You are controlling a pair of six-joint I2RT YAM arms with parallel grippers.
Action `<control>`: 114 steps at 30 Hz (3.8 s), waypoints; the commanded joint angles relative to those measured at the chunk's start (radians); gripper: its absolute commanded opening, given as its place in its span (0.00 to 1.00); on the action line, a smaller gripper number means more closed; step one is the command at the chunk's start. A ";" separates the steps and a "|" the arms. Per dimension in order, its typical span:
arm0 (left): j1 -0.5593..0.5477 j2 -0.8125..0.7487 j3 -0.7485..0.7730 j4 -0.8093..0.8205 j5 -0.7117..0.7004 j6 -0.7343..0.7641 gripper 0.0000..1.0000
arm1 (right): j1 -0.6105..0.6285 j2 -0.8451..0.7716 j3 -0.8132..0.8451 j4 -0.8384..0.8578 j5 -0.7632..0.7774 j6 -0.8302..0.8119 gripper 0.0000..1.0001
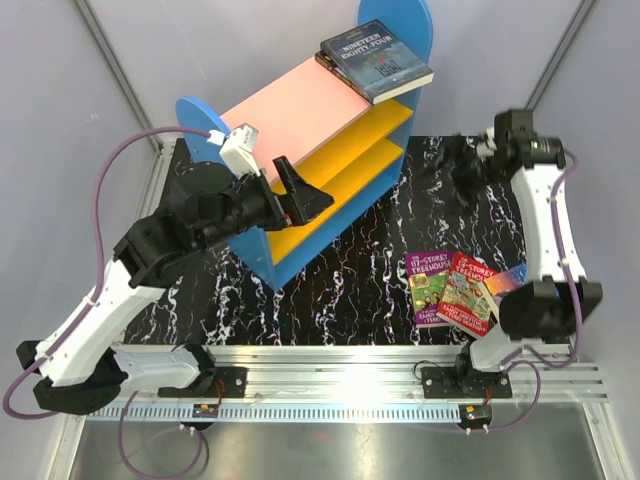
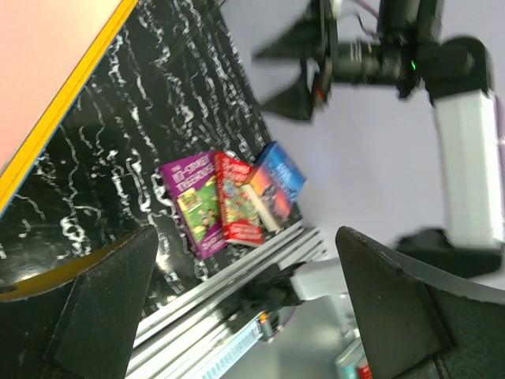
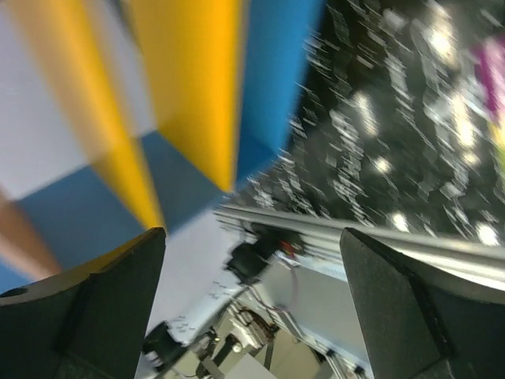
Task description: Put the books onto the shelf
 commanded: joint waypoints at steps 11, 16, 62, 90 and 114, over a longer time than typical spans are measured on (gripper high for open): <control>-0.159 0.395 -0.116 0.122 0.297 0.112 0.99 | -0.122 -0.523 -0.780 -0.116 0.467 -0.047 1.00; -0.167 0.398 -0.155 0.235 0.348 0.071 0.99 | -0.120 -0.508 -0.875 -0.112 0.488 -0.090 1.00; -0.084 -0.036 -0.556 0.366 0.239 -0.016 0.99 | 0.240 0.400 -0.656 -0.085 1.007 -0.127 0.37; -0.072 -0.002 -0.569 0.551 0.397 0.016 0.99 | 0.293 0.048 -0.226 -0.245 0.783 -0.043 0.00; -0.251 0.341 -0.185 0.387 0.098 0.428 0.99 | 0.291 -0.255 -0.229 -0.256 0.398 0.080 0.00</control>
